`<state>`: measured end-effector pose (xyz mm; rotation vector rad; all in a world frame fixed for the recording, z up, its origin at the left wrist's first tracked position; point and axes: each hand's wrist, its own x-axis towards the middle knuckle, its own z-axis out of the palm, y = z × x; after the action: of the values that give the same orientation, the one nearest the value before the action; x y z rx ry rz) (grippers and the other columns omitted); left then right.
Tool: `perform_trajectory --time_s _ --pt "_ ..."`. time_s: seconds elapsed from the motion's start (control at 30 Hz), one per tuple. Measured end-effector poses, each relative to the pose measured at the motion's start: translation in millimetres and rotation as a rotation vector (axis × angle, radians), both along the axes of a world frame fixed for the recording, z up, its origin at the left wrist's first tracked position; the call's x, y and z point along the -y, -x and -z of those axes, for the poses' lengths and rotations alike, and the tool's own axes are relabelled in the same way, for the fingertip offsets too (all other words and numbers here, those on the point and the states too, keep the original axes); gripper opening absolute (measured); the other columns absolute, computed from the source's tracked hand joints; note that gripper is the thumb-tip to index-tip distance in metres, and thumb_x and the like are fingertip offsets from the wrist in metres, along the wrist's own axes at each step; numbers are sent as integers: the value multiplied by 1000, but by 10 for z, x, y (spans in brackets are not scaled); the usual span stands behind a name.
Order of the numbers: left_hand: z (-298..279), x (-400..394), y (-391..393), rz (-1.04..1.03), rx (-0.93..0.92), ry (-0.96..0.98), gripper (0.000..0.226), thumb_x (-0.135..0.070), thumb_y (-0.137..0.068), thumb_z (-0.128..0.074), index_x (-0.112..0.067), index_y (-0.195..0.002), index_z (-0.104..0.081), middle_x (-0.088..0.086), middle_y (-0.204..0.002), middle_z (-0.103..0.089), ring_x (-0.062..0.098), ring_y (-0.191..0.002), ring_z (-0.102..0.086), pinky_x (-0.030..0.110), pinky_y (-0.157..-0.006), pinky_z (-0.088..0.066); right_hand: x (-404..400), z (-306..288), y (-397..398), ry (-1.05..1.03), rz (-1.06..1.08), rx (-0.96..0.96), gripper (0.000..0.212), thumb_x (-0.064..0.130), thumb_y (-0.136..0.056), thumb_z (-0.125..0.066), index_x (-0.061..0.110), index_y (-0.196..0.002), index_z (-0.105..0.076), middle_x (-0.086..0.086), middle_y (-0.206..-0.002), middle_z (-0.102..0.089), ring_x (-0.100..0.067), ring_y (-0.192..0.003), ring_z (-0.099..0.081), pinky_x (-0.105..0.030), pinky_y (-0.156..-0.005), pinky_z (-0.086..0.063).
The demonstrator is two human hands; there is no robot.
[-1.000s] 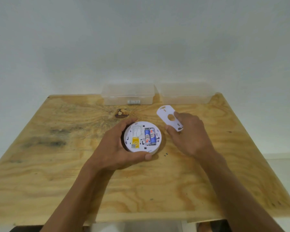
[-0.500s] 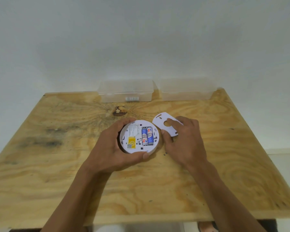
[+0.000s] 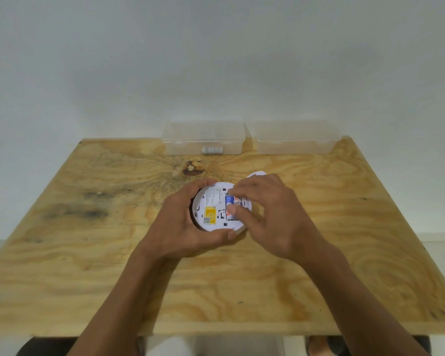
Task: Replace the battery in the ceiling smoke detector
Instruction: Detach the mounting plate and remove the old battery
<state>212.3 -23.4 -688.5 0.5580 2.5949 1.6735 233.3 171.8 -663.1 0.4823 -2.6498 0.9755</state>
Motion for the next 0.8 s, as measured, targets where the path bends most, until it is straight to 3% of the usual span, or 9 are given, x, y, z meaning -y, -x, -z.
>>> perform_trajectory --time_s 0.13,0.27,0.33,0.43,0.57,0.63,0.73,0.8 --pt "-2 -3 -7 -4 -24 9 91 -46 -50 -90 -17 -131 -58 -7 -118 -71 10 -107 -70 23 -88 -57 38 -130 53 -294 -84 115 31 34 -96 -60 20 -122 -69 8 -125 -63 -16 -121 -42 -32 -102 -38" --pt "-5 2 4 5 -27 29 92 -48 -50 -87 -16 -131 -58 -7 -118 -70 5 -106 -69 19 -88 -54 50 -137 100 -425 -134 84 27 30 -99 -56 19 -120 -70 5 -126 -62 -21 -118 -46 -40 -97 -43" --pt "-5 5 6 6 -28 26 94 -50 -50 -87 -16 -132 -58 -8 -120 -69 6 -108 -68 20 -89 -54 70 -81 76 -462 -133 21 21 22 -95 -64 17 -113 -72 1 -120 -65 -25 -112 -53 -45 -89 -50" --pt "-28 2 8 21 -20 29 93 -51 -50 -86 -16 -132 -58 -12 -120 -69 -1 -108 -67 13 -87 -52 45 52 -2 -445 -110 -115 23 4 -77 -78 9 -100 -75 -5 -104 -72 -29 -98 -63 -44 -68 -58" --pt "-79 -6 4 32 -22 25 83 -48 -51 -84 -20 -126 -60 -14 -114 -71 -4 -103 -68 12 -84 -51 33 109 -30 -414 -139 -200 30 -2 -81 -56 4 -107 -70 -8 -109 -70 -30 -99 -60 -43 -72 -57" --pt "-109 -12 -5 30 -27 26 74 -47 -52 -83 -30 -120 -59 -24 -109 -71 -7 -103 -68 10 -83 -50 43 91 -19 -383 -148 -198 34 0 -83 -44 4 -107 -69 -8 -108 -71 -32 -97 -61 -46 -70 -57" --pt "-147 -13 -3 35 -38 30 69 -47 -52 -81 -37 -116 -56 -39 -102 -68 -12 -101 -67 5 -82 -47 51 84 -26 -355 -163 -161 33 -1 -82 -54 5 -111 -69 -8 -109 -71 -32 -99 -61 -47 -71 -57" --pt "-152 -8 6 39 -44 44 69 -49 -52 -81 -38 -114 -54 -44 -102 -65 -16 -97 -65 4 -81 -46 38 79 -16 -356 -192 -174 27 6 -84 -63 6 -110 -71 -8 -108 -71 -30 -101 -60 -42 -80 -53"
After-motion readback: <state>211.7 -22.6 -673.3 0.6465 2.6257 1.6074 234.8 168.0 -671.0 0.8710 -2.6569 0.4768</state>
